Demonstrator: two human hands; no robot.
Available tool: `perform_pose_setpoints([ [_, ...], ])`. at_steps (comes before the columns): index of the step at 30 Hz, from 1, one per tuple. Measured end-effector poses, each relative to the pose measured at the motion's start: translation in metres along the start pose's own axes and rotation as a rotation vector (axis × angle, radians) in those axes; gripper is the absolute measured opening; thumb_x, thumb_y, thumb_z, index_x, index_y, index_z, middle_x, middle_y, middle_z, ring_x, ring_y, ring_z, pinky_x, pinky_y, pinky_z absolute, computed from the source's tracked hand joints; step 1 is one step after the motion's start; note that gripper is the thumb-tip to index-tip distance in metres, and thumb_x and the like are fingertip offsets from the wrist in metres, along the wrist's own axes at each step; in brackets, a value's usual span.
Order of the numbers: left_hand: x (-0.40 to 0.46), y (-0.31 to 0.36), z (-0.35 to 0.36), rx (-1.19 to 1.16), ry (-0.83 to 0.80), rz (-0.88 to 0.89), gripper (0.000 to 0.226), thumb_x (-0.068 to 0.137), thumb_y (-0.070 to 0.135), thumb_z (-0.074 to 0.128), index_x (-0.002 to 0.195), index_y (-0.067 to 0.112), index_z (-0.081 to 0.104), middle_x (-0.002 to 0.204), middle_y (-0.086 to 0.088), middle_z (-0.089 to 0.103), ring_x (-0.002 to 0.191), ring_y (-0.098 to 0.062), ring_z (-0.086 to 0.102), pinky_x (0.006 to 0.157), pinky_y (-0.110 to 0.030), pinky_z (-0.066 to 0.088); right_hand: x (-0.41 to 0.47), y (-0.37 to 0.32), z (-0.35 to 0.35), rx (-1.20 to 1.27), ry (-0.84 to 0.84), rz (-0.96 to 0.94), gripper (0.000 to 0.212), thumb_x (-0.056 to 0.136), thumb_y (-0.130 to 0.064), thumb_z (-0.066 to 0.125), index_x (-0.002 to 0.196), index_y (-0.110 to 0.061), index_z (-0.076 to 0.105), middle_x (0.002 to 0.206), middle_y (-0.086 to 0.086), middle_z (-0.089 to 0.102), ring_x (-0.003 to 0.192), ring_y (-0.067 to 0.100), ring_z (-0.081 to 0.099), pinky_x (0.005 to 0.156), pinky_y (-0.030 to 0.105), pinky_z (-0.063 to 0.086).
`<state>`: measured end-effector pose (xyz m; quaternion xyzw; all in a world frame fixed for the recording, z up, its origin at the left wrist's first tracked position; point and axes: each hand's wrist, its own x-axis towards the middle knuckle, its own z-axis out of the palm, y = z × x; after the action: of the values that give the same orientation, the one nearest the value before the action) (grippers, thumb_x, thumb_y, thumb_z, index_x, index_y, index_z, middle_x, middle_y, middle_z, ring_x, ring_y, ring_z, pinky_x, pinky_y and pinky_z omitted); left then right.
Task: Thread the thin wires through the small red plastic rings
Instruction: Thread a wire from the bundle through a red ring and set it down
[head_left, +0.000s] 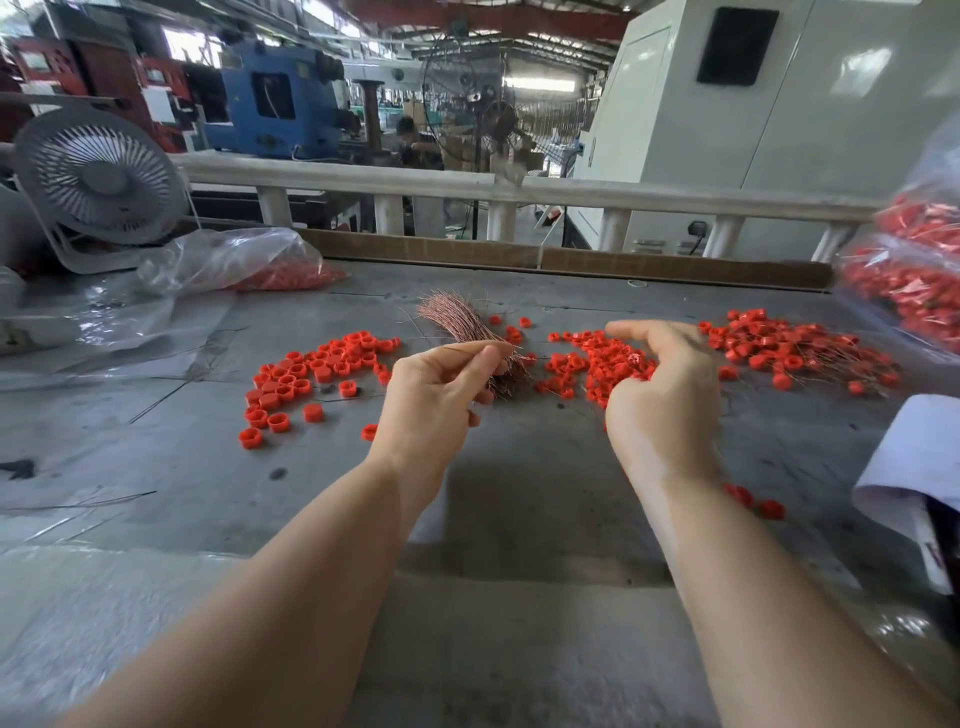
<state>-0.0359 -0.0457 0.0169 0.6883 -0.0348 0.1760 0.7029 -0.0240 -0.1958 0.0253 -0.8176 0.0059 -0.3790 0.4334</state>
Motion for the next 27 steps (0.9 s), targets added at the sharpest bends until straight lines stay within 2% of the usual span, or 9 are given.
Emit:
perform_pose_setpoints([
  [2,-0.001,0.0,0.002,0.023,-0.028,0.01,0.022,0.09,0.014,0.058,0.08,0.029,0.071,0.065,0.016,0.067,0.055,0.002,0.051,0.047,-0.014,0.042,-0.001,-0.001,0.002,0.051,-0.073,-0.025,0.054,0.063,0.02,0.039,0.095,-0.012,0.069,0.094,0.001,0.062,0.099,0.022,0.055,0.089,0.032,0.044],
  [5,-0.002,0.0,0.004,0.046,-0.062,0.015,0.021,0.09,0.014,0.058,0.081,0.028,0.071,0.059,0.017,0.062,0.053,0.002,0.048,0.046,-0.014,0.04,-0.006,-0.003,0.007,0.08,-0.253,-0.099,0.045,0.072,0.017,0.045,0.092,-0.014,0.071,0.086,-0.003,0.065,0.089,0.013,0.059,0.082,0.016,0.044],
  [8,-0.002,0.001,0.005,0.024,-0.102,0.012,0.019,0.091,0.012,0.057,0.084,0.023,0.07,0.054,0.015,0.06,0.049,0.0,0.046,0.045,-0.015,0.039,-0.009,-0.004,0.011,0.129,-0.433,-0.141,0.03,0.084,0.005,0.055,0.098,-0.014,0.072,0.091,-0.004,0.069,0.089,0.007,0.061,0.084,0.015,0.045],
  [10,-0.002,0.001,0.005,0.008,-0.117,0.005,0.018,0.091,0.011,0.056,0.086,0.021,0.07,0.051,0.014,0.058,0.047,-0.001,0.045,0.044,-0.015,0.039,-0.009,-0.004,0.012,0.181,-0.488,-0.145,0.024,0.086,-0.001,0.059,0.1,-0.016,0.072,0.088,-0.007,0.07,0.083,0.002,0.061,0.08,0.012,0.045],
  [17,-0.002,0.001,0.006,0.005,-0.154,0.0,0.018,0.091,0.01,0.055,0.088,0.019,0.07,0.056,0.015,0.061,0.047,-0.001,0.045,0.045,-0.015,0.039,-0.006,0.001,0.012,0.19,-0.443,-0.128,0.021,0.083,0.0,0.064,0.092,-0.017,0.073,0.076,-0.017,0.064,0.072,-0.005,0.058,0.069,0.004,0.041],
  [19,0.0,0.0,0.004,0.002,-0.121,-0.012,0.017,0.091,0.013,0.057,0.086,0.02,0.071,0.059,0.013,0.062,0.048,0.0,0.045,0.045,-0.015,0.039,-0.005,0.002,0.012,0.172,-0.402,-0.119,0.017,0.082,-0.001,0.065,0.087,-0.016,0.073,0.073,-0.017,0.063,0.07,-0.003,0.058,0.068,0.006,0.042],
  [21,0.002,-0.002,0.003,0.003,-0.069,-0.021,0.013,0.089,0.016,0.06,0.084,0.02,0.071,0.062,0.004,0.061,0.047,-0.001,0.045,0.045,-0.015,0.04,-0.005,0.002,0.012,0.161,-0.384,-0.108,0.017,0.082,-0.001,0.066,0.083,-0.016,0.072,0.073,-0.014,0.063,0.07,0.001,0.059,0.069,0.011,0.045],
  [24,0.004,-0.005,0.001,0.025,-0.019,-0.034,0.01,0.086,0.02,0.064,0.078,0.021,0.07,0.053,0.007,0.057,0.044,0.0,0.045,0.044,-0.015,0.039,-0.005,0.001,0.011,0.147,-0.39,-0.113,0.017,0.082,-0.001,0.065,0.082,-0.017,0.071,0.072,-0.015,0.062,0.069,-0.001,0.058,0.069,0.011,0.045],
  [27,0.005,-0.006,0.0,0.047,-0.007,-0.034,0.013,0.085,0.018,0.066,0.073,0.023,0.068,0.044,0.011,0.052,0.042,0.0,0.044,0.043,-0.014,0.039,-0.006,0.0,0.011,0.143,-0.408,-0.134,0.015,0.082,-0.003,0.065,0.082,-0.017,0.071,0.07,-0.019,0.06,0.065,-0.008,0.055,0.064,0.004,0.039],
])
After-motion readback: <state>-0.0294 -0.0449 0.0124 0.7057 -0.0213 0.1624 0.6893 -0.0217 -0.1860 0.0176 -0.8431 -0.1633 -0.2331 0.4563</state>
